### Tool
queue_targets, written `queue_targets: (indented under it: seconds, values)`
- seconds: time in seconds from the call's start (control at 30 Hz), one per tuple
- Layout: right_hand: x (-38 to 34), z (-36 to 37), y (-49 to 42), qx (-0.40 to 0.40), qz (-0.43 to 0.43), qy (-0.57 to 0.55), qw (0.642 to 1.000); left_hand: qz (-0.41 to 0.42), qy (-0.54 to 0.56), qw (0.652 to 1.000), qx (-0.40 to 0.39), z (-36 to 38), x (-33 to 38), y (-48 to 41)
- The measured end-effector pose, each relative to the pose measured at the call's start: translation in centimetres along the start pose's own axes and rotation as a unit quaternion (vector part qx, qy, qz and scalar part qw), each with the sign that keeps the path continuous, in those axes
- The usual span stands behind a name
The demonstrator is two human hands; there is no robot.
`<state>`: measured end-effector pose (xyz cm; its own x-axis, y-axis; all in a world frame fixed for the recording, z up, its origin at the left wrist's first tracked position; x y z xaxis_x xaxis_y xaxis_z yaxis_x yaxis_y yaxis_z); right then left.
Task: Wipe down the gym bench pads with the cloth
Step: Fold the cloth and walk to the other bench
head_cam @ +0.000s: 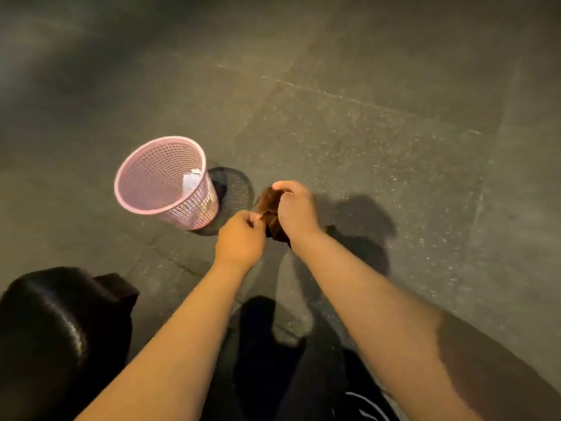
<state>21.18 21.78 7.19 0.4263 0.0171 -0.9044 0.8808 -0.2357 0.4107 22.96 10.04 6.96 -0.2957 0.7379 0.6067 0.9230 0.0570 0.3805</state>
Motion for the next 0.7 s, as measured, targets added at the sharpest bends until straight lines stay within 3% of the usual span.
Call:
queue_targets:
  seconds: [0.13, 0.27, 0.5, 0.7]
  values:
    - [0.0, -8.2, 0.8, 0.053, 0.057, -0.016, 0.997, -0.015, 0.083, 0.995, -0.056, 5.7, 5.6, 0.9]
    - [0.3, -18.9, 2.5, 0.149, 0.116, -0.058, 0.980, -0.058, 0.224, 0.962, -0.145, 10.8, 13.7, 4.4]
    - [-0.5, -35.3, 8.9, 0.259, 0.128, -0.122, 0.950, -0.076, 0.230, 0.936, -0.256, 19.5, 26.3, 11.6]
    - [-2.4, -47.0, 13.7, 0.362, 0.158, -0.119, 0.911, 0.000, 0.159, 0.915, -0.371, 23.7, 35.7, 16.7]
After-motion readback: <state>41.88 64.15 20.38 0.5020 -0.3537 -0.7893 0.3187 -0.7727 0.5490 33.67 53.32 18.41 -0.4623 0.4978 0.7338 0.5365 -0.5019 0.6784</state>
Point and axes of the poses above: each hand's wrist, its own y-axis away from the middle knuckle, its own z-axis out of the palm, x = y × z, the point moved 2 cm from there along -y, towards the middle knuckle, and after that the axes turned 6 degrees about -x, right-handed, at the moved point
